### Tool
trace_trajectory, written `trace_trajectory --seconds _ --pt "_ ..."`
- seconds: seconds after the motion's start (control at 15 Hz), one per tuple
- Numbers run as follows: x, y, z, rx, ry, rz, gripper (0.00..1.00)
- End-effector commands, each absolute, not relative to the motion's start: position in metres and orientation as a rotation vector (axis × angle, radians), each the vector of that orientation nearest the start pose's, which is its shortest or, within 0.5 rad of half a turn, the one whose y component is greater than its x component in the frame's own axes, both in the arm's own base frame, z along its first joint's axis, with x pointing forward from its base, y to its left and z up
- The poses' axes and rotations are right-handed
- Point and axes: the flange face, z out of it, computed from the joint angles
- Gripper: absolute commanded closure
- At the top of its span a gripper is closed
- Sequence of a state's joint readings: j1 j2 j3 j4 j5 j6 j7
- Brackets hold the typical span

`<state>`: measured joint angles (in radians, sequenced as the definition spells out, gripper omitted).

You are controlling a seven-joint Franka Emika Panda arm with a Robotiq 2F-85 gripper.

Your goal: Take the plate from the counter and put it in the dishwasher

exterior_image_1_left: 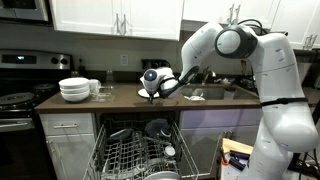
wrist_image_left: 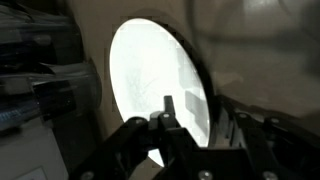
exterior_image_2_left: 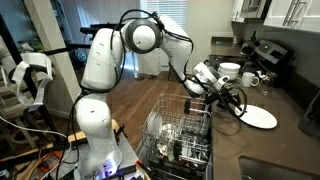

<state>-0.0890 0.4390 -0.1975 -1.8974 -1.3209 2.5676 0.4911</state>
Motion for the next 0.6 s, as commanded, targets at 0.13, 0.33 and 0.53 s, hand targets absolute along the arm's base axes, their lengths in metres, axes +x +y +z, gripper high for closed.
trace_trajectory --seconds 0.13,0.33,0.53 --pt "0.6314 -0.1699 0.2919 2.196 0.391 0.325 0.30" --pt "0.6313 -0.1729 0.2919 2.179 0.399 0.324 0.56" --pt "0.6307 -0.1741 0.2903 2.176 0.400 0.321 0.68"
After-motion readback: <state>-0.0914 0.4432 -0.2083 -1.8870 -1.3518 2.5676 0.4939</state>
